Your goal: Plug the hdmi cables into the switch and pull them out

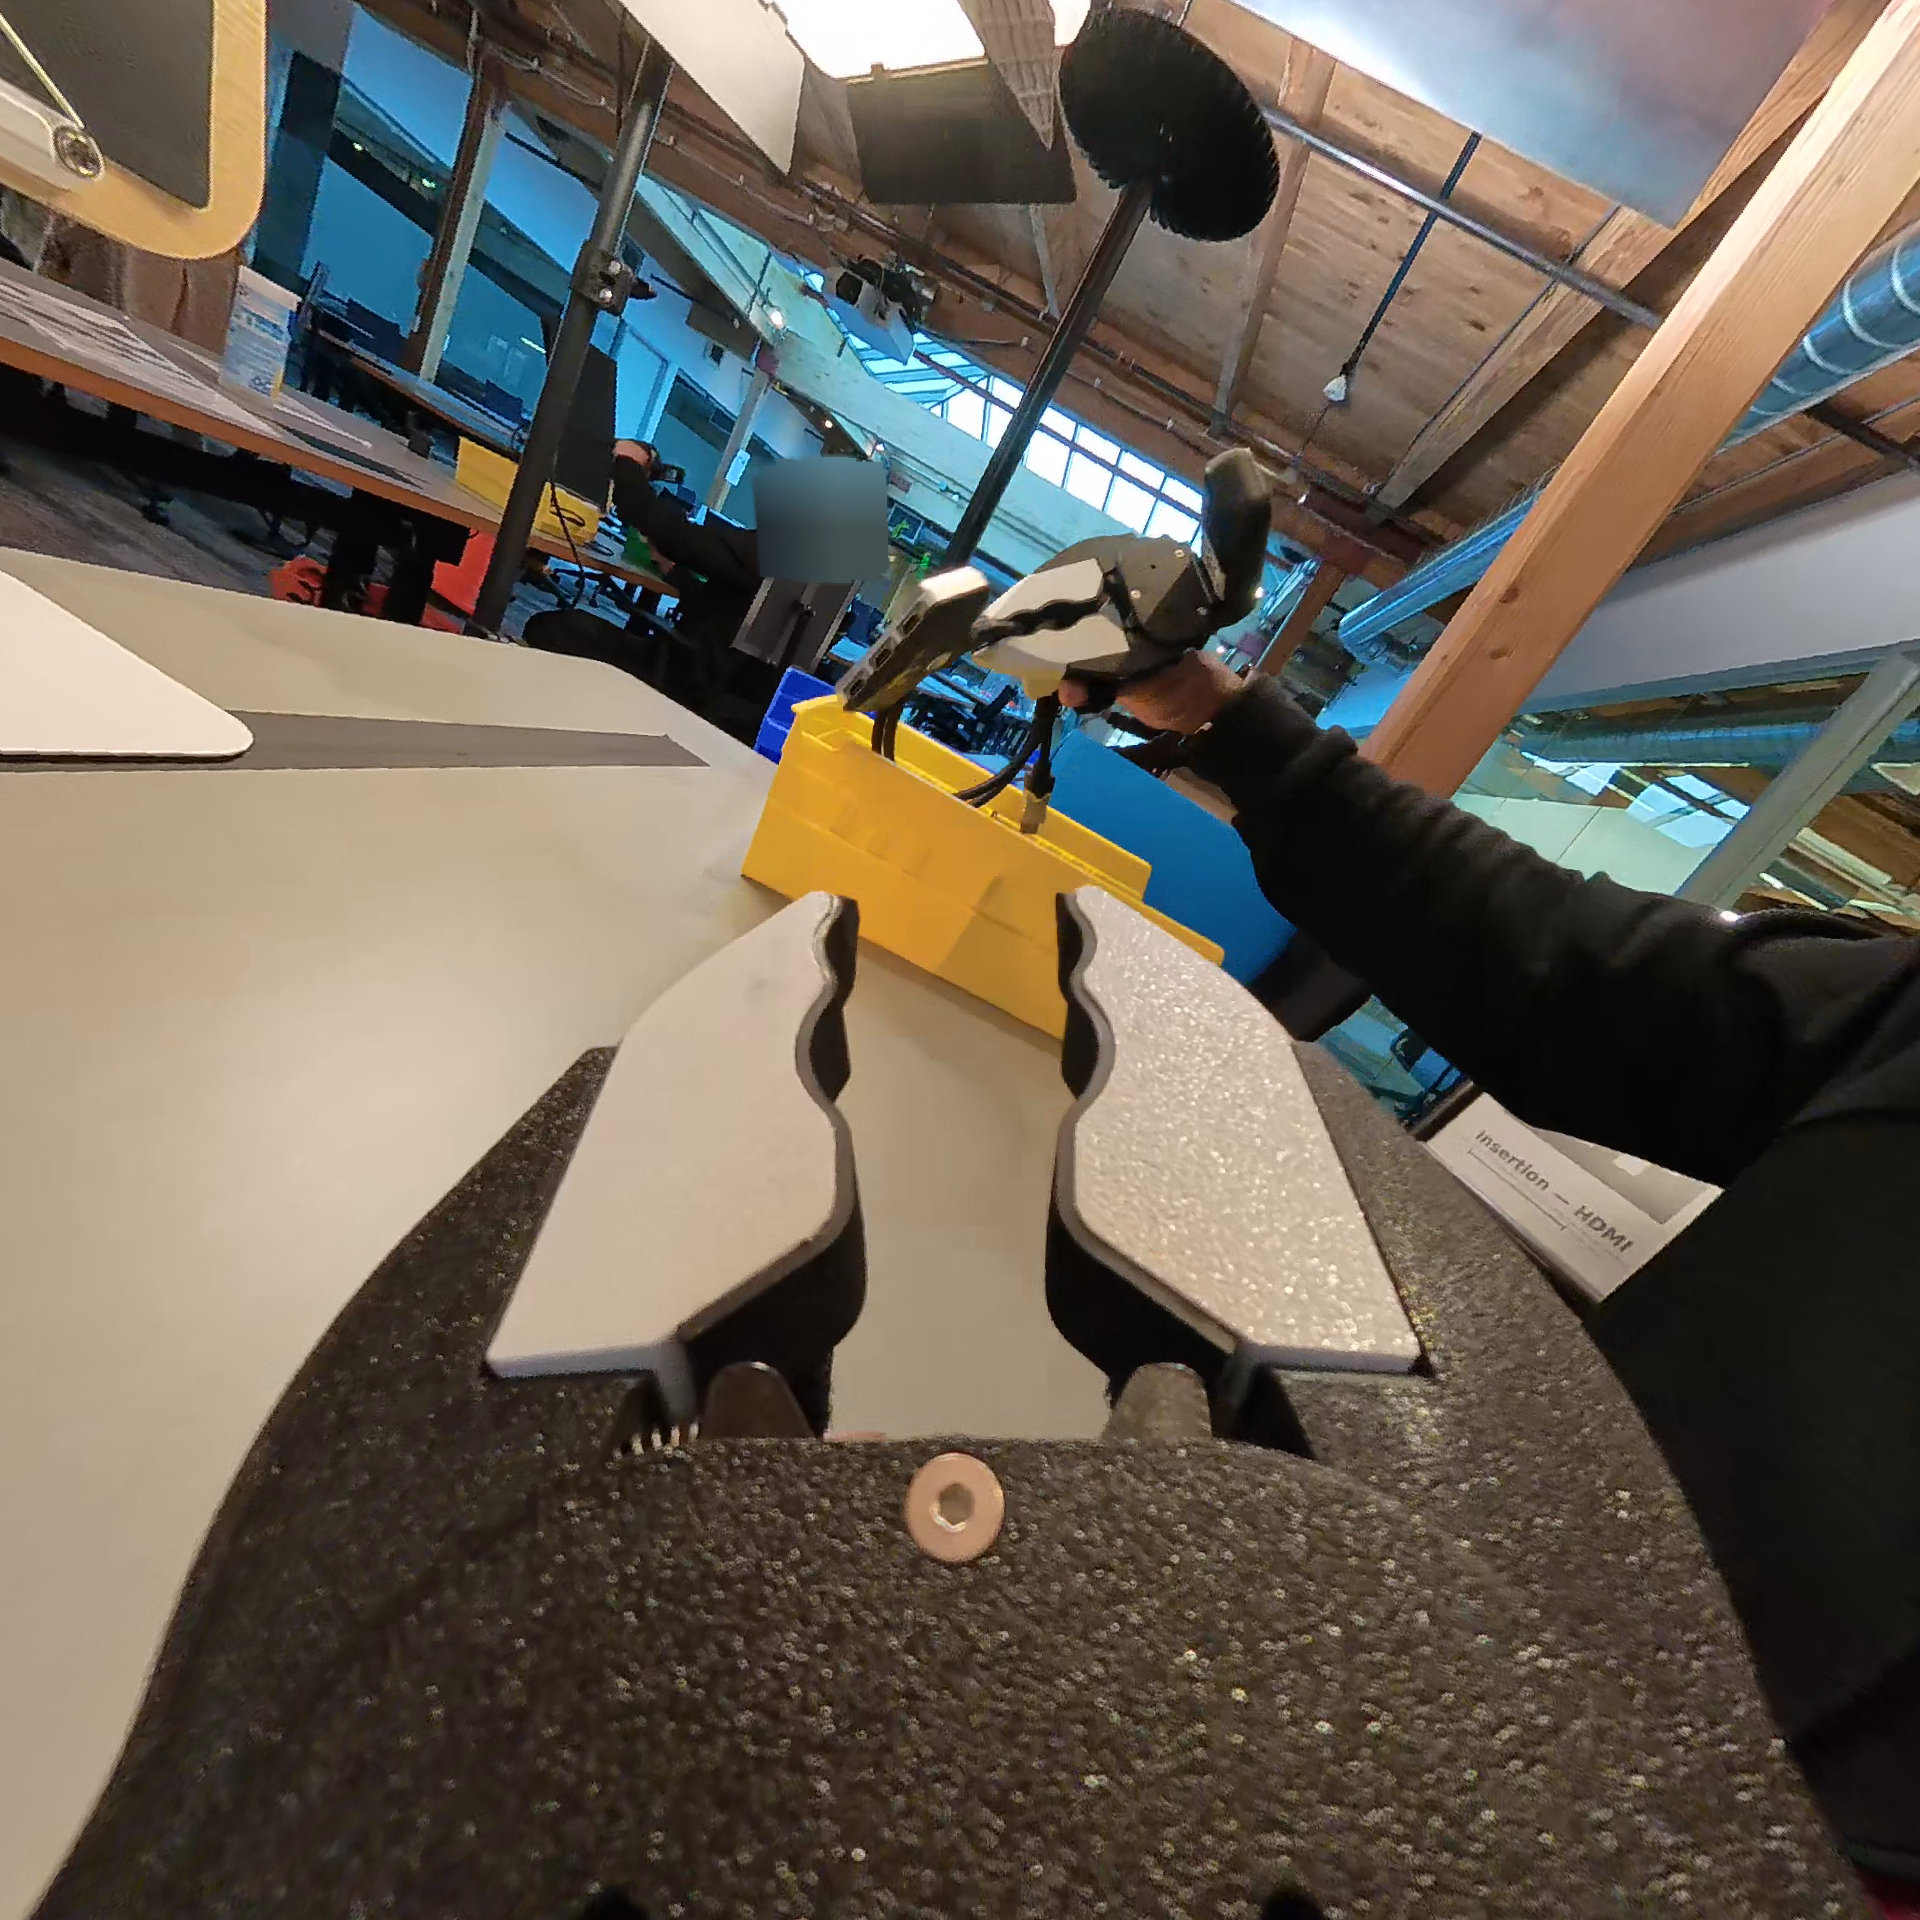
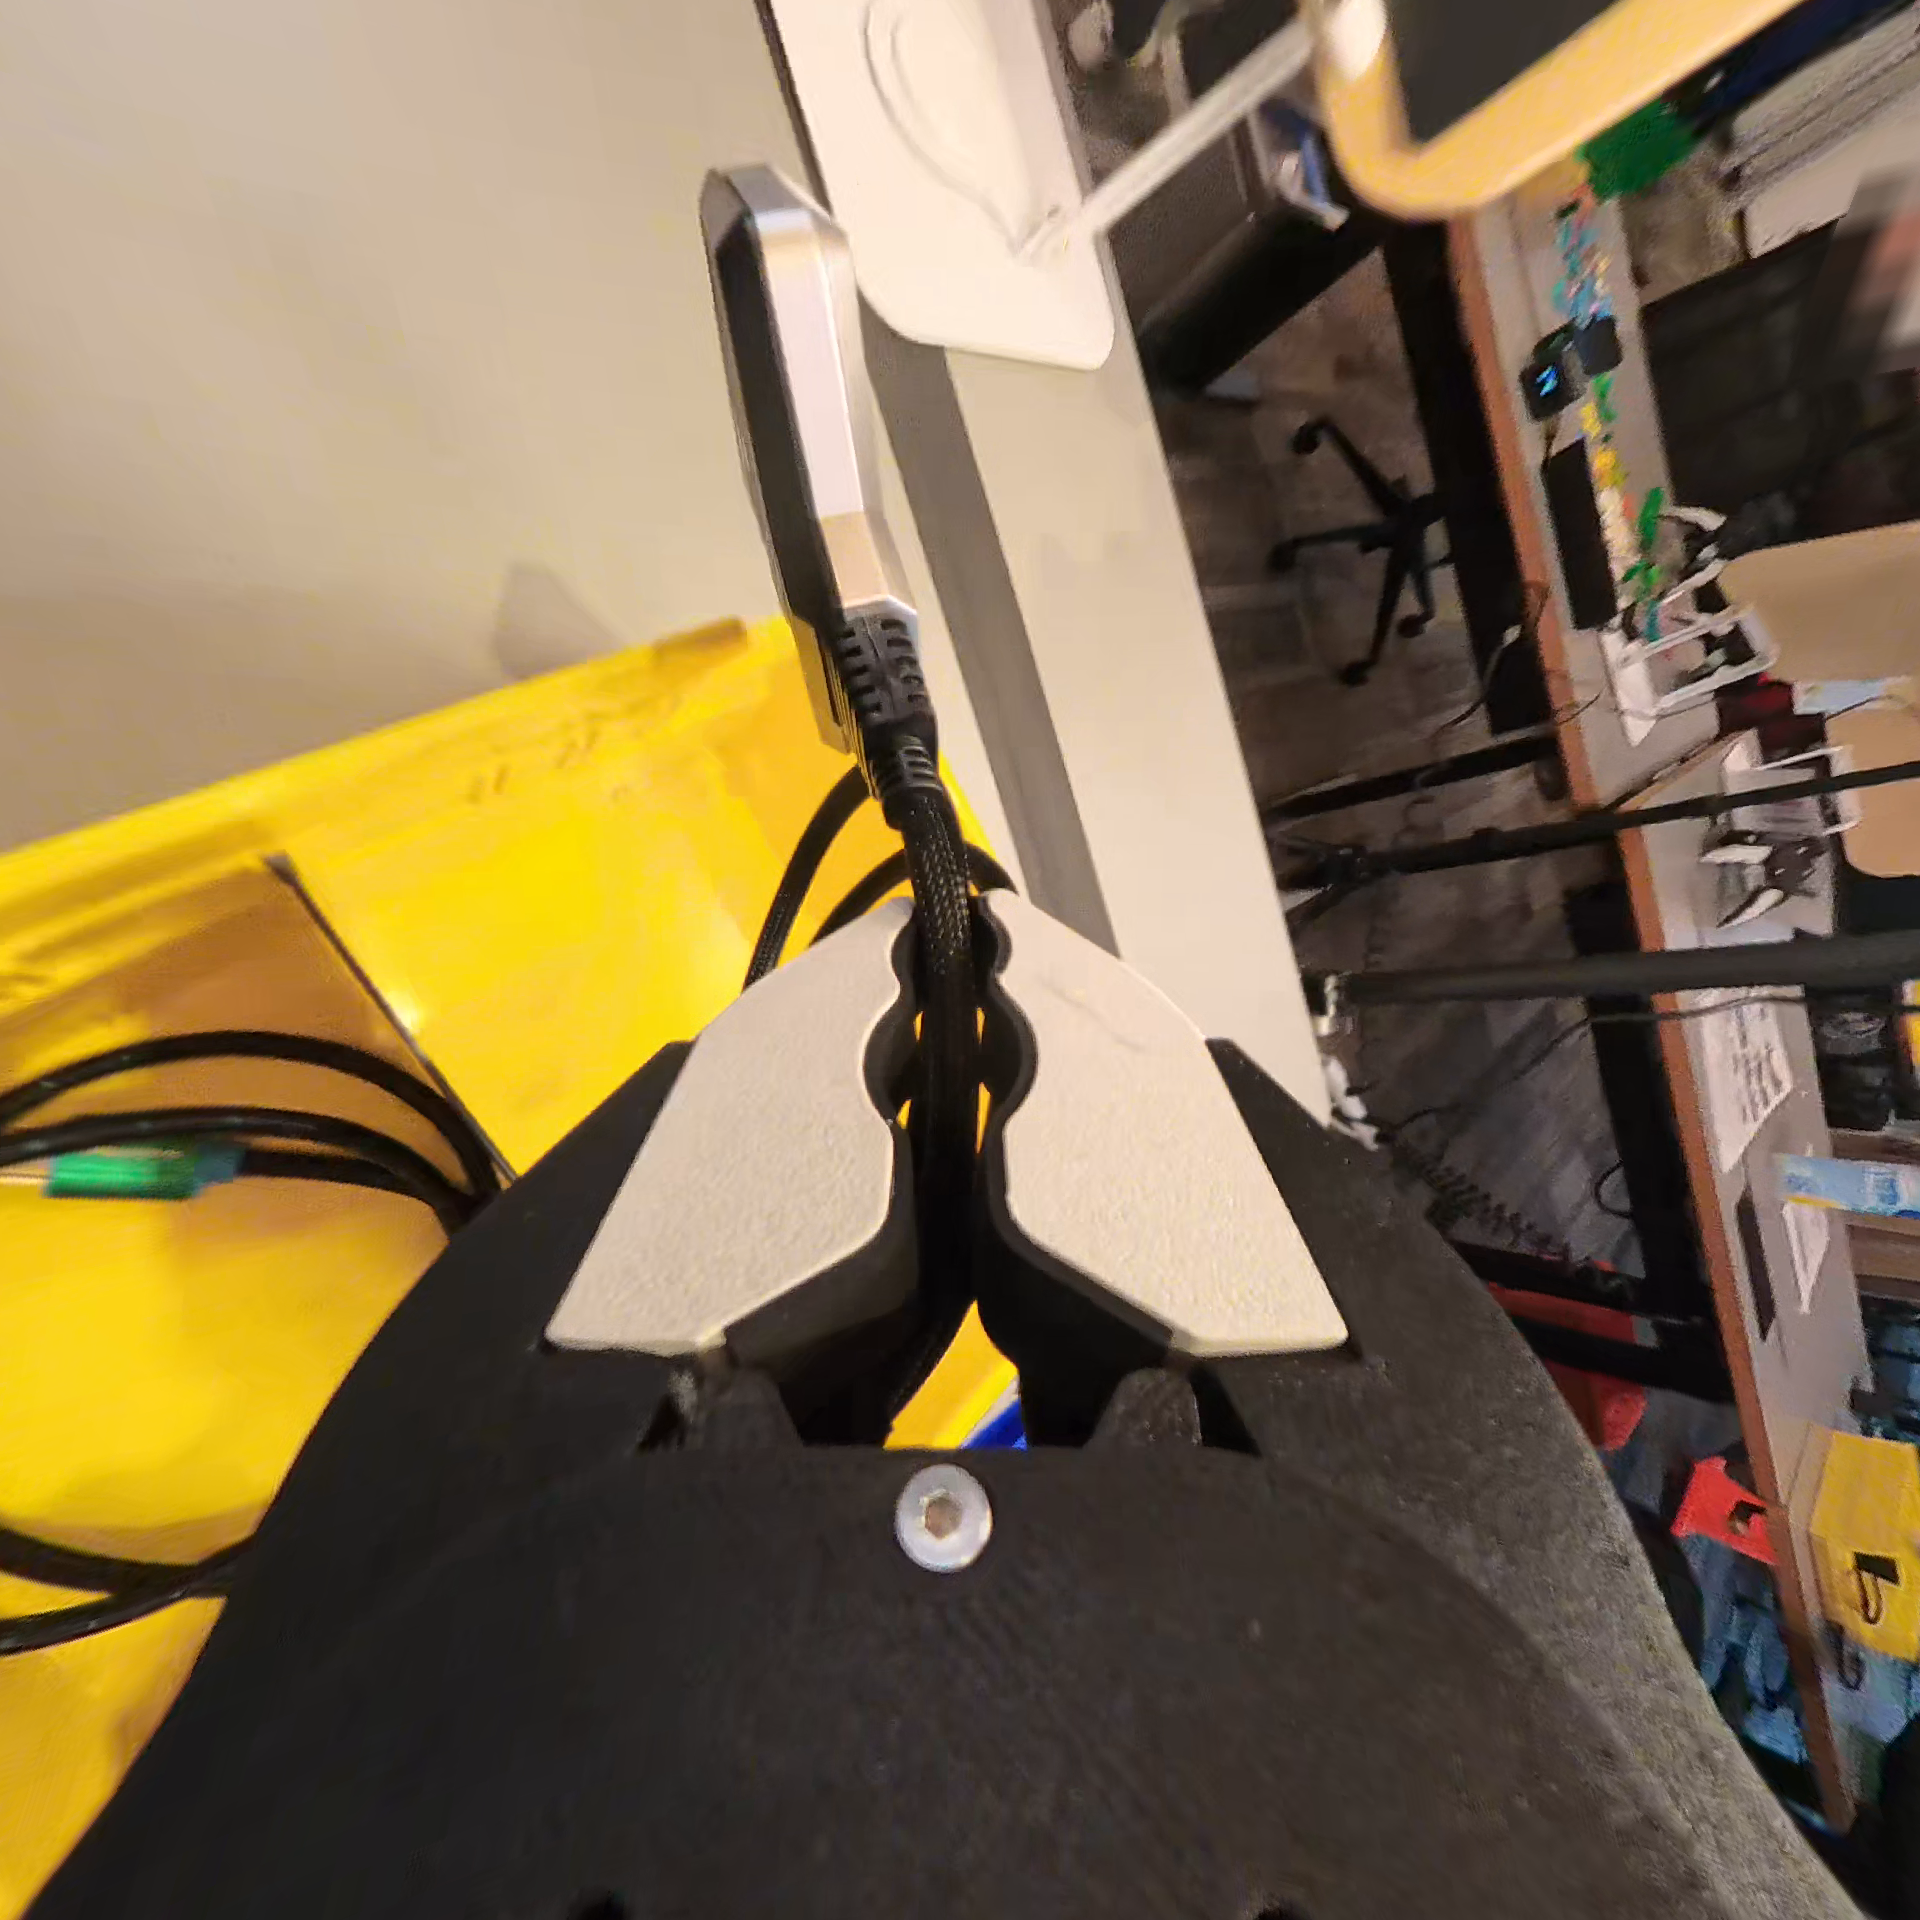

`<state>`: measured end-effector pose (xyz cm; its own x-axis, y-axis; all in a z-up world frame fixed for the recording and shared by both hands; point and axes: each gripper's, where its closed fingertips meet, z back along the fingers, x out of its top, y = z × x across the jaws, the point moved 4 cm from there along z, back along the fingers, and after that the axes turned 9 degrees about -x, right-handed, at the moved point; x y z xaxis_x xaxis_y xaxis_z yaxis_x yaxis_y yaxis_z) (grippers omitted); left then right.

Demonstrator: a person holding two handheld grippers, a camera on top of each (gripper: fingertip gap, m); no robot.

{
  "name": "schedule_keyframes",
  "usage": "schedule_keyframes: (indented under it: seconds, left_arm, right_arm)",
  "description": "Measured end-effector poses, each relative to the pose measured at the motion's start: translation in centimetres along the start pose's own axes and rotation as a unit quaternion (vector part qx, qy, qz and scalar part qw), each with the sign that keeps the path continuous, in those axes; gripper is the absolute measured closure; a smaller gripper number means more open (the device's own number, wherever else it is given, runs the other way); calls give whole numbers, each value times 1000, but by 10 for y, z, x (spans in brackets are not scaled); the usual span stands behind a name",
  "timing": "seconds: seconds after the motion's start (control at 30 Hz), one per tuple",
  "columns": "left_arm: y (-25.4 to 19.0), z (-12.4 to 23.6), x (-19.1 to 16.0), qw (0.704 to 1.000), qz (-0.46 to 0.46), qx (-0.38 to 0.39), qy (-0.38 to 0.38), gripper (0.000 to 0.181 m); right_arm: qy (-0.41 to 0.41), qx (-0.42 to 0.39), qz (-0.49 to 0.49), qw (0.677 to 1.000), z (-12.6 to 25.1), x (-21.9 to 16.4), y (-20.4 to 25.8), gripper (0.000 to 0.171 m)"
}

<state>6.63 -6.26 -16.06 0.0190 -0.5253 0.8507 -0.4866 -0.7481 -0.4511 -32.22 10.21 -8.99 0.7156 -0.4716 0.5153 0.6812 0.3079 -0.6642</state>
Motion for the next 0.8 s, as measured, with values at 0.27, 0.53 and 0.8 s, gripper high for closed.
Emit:
schedule_keyframes:
  seconds: [0.27,0.53,0.8]
  left_arm:
    - [11,0,-10,1000,14,8,19,144]
    - [11,3,-8,1000,19,2,10,144]
    - [8,-2,-11,996,-49,41,69,136]
  right_arm:
    - [115,96,8,989,-36,-64,22,164]
    - [104,80,-25,991,-33,-59,5,145]
    - [50,-16,-125,991,35,-18,23,131]
